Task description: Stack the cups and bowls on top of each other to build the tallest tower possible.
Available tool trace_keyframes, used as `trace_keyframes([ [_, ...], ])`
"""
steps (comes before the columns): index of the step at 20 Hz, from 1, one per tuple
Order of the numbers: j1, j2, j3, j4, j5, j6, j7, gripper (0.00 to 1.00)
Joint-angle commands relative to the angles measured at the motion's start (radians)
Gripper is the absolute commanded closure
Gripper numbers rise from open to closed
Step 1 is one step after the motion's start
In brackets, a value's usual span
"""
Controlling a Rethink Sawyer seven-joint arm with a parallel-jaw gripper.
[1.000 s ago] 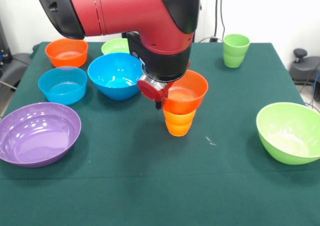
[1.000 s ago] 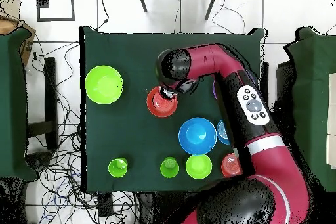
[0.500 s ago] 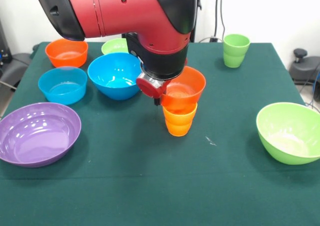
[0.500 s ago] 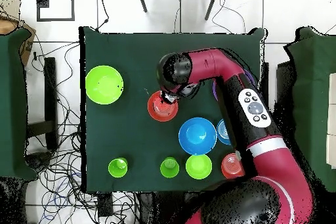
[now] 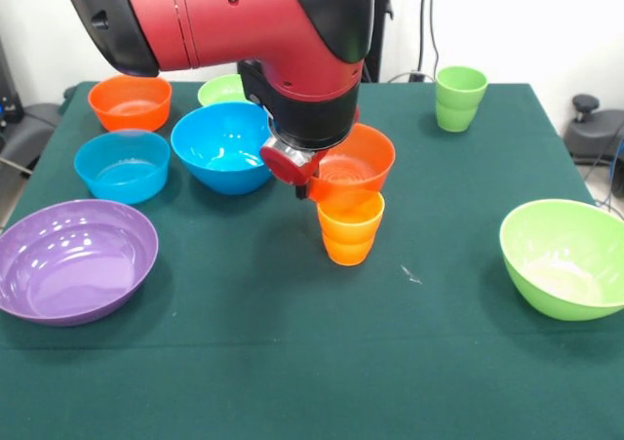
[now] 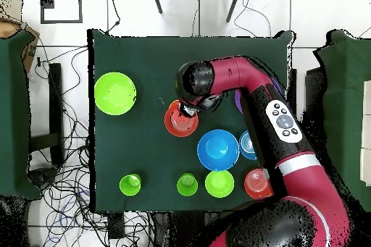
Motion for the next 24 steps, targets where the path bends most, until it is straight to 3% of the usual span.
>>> trace_keyframes([
  [1, -0.002, 0.001, -0.037, 0.045, -0.002, -0.089, -0.018, 1.00],
  [16, 0.003, -0.020, -0.032, 0.053, 0.091, -0.144, 0.036, 1.00],
  [24, 0.012, 0.001, -0.056, 0.045, 0.062, -0.166, -0.001, 1.00],
])
